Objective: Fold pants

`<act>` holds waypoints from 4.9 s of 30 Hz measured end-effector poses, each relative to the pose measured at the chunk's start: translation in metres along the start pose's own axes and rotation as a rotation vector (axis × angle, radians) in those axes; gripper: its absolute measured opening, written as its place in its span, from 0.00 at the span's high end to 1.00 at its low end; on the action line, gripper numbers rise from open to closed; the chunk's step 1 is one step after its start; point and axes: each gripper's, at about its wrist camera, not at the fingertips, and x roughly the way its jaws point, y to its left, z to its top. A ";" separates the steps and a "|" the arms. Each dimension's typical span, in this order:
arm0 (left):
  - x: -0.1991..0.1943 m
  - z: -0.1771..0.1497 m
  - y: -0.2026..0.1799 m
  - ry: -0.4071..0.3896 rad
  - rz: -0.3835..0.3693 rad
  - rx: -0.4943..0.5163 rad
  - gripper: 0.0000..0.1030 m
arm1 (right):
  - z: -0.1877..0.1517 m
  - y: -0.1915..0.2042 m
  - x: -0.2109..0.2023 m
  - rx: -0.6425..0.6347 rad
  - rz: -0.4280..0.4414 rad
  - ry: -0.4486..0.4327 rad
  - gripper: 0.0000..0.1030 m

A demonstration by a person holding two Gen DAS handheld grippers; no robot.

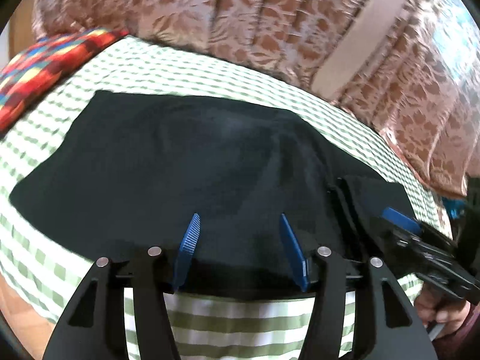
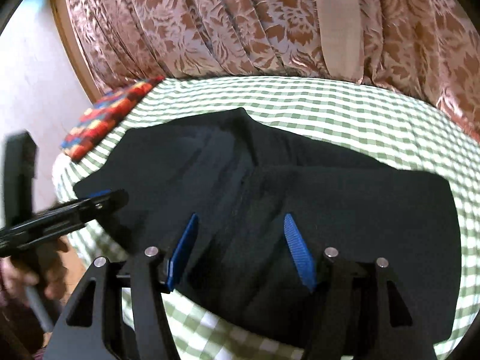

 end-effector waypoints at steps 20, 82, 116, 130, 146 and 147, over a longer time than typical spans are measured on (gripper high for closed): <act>0.008 0.036 0.005 -0.015 -0.099 -0.034 0.37 | 0.019 -0.046 -0.004 0.225 0.331 0.047 0.65; -0.067 0.025 0.131 -0.297 -0.117 -0.431 0.87 | 0.029 -0.034 0.006 0.208 0.233 0.020 0.42; -0.087 0.026 0.078 -0.285 -0.436 -0.160 0.54 | 0.093 0.047 0.014 0.135 0.605 0.092 0.87; 0.008 0.033 0.003 -0.057 -0.528 -0.071 0.54 | 0.075 -0.024 -0.108 0.207 0.581 -0.102 0.87; 0.045 -0.016 -0.094 0.194 -0.639 0.211 0.54 | -0.045 -0.219 -0.057 0.558 0.254 0.002 0.76; 0.045 -0.016 -0.092 0.199 -0.640 0.205 0.54 | -0.047 -0.220 -0.062 0.573 0.263 -0.016 0.71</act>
